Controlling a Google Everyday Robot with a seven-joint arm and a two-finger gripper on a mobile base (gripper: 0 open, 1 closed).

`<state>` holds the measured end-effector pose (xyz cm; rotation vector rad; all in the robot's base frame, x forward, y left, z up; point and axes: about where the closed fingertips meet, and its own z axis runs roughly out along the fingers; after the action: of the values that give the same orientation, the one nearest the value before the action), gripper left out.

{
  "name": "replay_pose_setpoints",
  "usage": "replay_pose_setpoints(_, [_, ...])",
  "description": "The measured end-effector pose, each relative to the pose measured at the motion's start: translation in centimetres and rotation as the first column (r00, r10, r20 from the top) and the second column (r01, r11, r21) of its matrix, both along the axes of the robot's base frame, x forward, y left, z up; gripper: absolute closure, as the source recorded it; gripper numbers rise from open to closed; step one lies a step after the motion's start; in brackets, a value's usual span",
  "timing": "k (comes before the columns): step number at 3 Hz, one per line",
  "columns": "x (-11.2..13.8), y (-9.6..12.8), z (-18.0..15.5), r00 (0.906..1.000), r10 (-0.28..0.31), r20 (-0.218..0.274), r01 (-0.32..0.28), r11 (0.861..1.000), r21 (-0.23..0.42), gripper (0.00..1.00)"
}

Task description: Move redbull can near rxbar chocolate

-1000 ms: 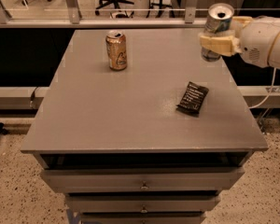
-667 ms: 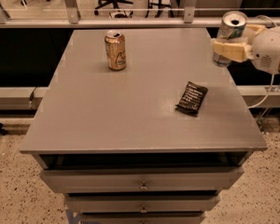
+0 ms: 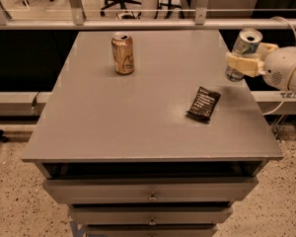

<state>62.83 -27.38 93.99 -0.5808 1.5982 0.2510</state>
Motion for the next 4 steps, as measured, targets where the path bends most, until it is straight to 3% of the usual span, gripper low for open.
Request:
replay_pose_setpoints(2, [1.0,0.2,-3.6,0.9989,-0.017,-0.043,0.020,0.997,0.075,1.00])
replay_pose_setpoints(4, [1.1,1.9,-6.0,0.9964,-0.004,-0.084,0.015,0.992,0.127,1.00])
